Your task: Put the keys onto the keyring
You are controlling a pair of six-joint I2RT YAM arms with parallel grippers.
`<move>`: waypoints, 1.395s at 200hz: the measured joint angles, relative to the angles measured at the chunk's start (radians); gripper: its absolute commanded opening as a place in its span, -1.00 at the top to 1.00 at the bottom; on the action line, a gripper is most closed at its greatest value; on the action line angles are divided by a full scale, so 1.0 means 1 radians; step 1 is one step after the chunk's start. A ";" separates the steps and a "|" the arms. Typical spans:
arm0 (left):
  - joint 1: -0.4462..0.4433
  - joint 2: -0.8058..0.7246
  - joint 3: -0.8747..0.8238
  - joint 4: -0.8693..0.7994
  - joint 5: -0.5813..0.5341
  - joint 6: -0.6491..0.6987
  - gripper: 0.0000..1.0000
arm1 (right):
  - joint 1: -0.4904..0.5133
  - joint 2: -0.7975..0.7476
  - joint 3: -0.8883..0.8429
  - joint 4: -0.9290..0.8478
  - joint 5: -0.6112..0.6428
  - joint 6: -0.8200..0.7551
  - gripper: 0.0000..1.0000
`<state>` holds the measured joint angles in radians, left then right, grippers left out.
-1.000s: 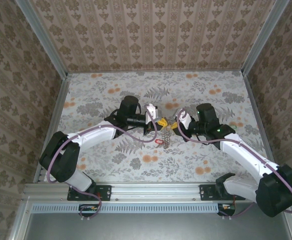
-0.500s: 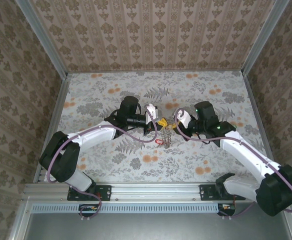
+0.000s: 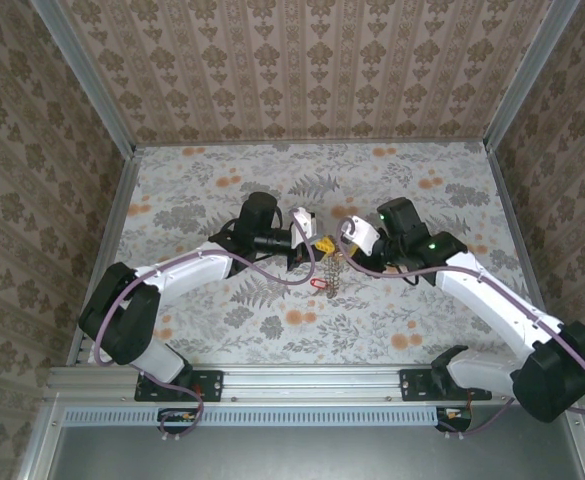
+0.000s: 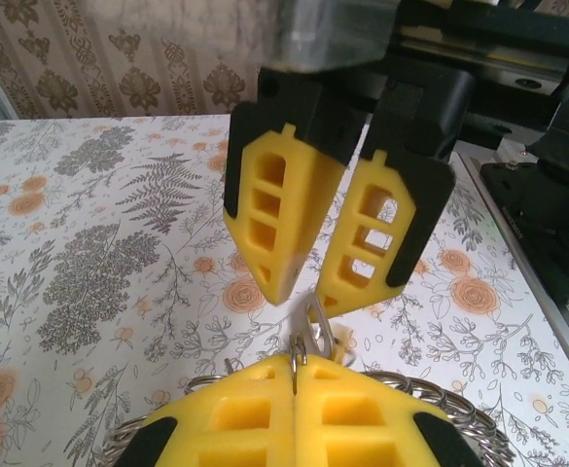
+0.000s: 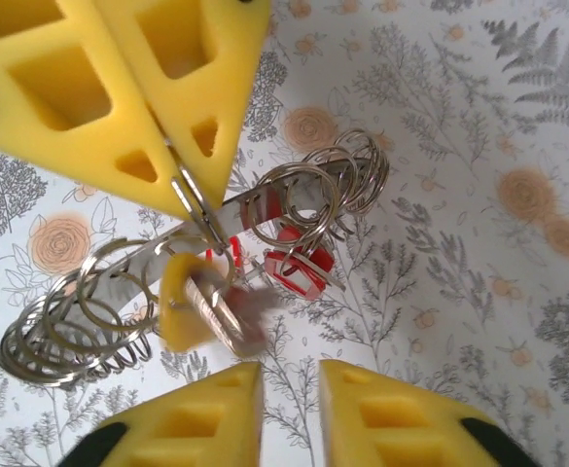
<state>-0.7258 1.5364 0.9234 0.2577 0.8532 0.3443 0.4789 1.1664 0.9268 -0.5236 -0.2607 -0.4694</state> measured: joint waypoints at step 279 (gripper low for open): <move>0.001 0.000 0.000 -0.006 0.034 -0.001 1.00 | -0.058 0.006 -0.048 0.196 -0.293 -0.097 0.65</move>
<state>-0.7246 1.5360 0.9234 0.2512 0.8867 0.3435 0.4213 1.1721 0.8787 -0.3271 -0.5541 -0.5663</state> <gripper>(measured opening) 0.041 0.183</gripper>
